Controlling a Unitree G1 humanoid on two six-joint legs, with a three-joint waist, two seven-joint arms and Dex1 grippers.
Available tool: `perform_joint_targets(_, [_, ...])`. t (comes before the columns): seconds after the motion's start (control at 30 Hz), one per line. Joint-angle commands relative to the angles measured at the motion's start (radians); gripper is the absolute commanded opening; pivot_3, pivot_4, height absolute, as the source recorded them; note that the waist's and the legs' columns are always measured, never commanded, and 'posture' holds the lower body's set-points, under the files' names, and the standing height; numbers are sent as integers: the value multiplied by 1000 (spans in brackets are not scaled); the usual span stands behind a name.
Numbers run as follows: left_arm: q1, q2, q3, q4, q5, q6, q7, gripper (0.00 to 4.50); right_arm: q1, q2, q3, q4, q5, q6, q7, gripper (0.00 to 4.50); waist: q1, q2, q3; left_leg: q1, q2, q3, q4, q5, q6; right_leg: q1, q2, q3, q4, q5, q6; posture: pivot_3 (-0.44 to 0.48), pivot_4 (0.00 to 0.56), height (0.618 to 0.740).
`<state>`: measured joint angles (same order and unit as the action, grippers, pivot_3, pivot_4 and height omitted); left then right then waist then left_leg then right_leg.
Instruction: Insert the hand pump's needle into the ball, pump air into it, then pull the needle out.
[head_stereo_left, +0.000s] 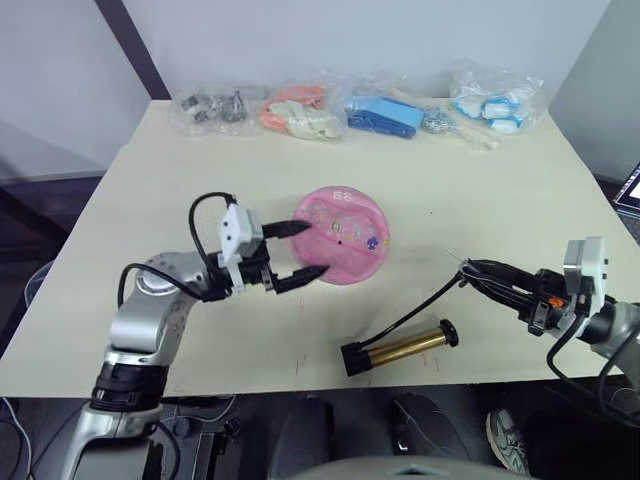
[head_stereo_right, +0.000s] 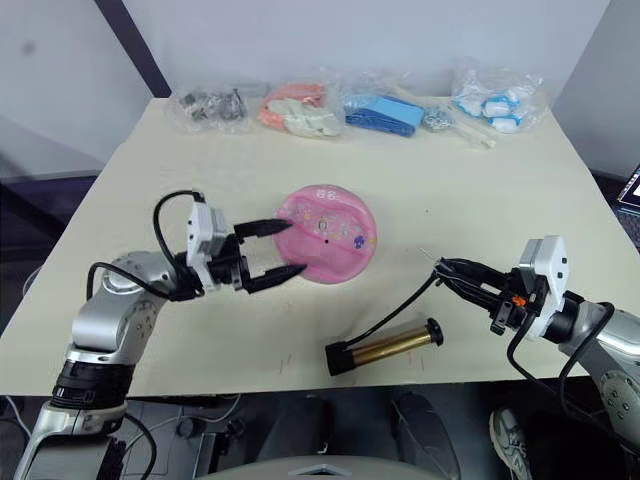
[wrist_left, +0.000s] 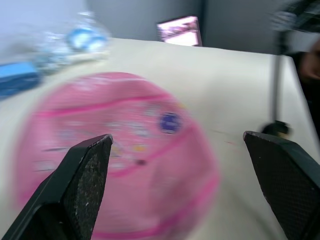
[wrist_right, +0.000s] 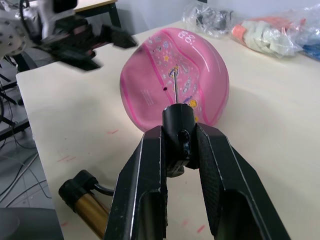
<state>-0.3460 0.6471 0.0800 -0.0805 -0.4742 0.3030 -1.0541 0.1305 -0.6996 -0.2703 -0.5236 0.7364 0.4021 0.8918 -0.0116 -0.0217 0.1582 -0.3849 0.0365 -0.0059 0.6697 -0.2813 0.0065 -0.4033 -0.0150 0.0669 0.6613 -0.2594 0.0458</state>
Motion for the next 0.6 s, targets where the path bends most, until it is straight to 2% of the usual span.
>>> perform_joint_targets(0.03, [-65,18,34,33,5,13,32,4456,-8,8,-5,-12,-24,-49,12,351,-1,0,0,0,0,0,0,0,0,0,0,0,0,0,0,0,150,740])
perform_joint_targets(0.27, [-216,17,-30,153,103,47,104,4456,-7,33,8,-8,-67,-104,21,351,-2,-1,0,0,0,0,0,0,0,0,0,0,0,0,0,0,150,740])
perform_joint_targets(0.6, [-331,-5,-135,243,197,106,100,4456,31,72,27,-25,-110,-144,5,351,-3,-1,1,-1,0,-1,0,0,0,0,0,-1,0,0,0,0,150,740])
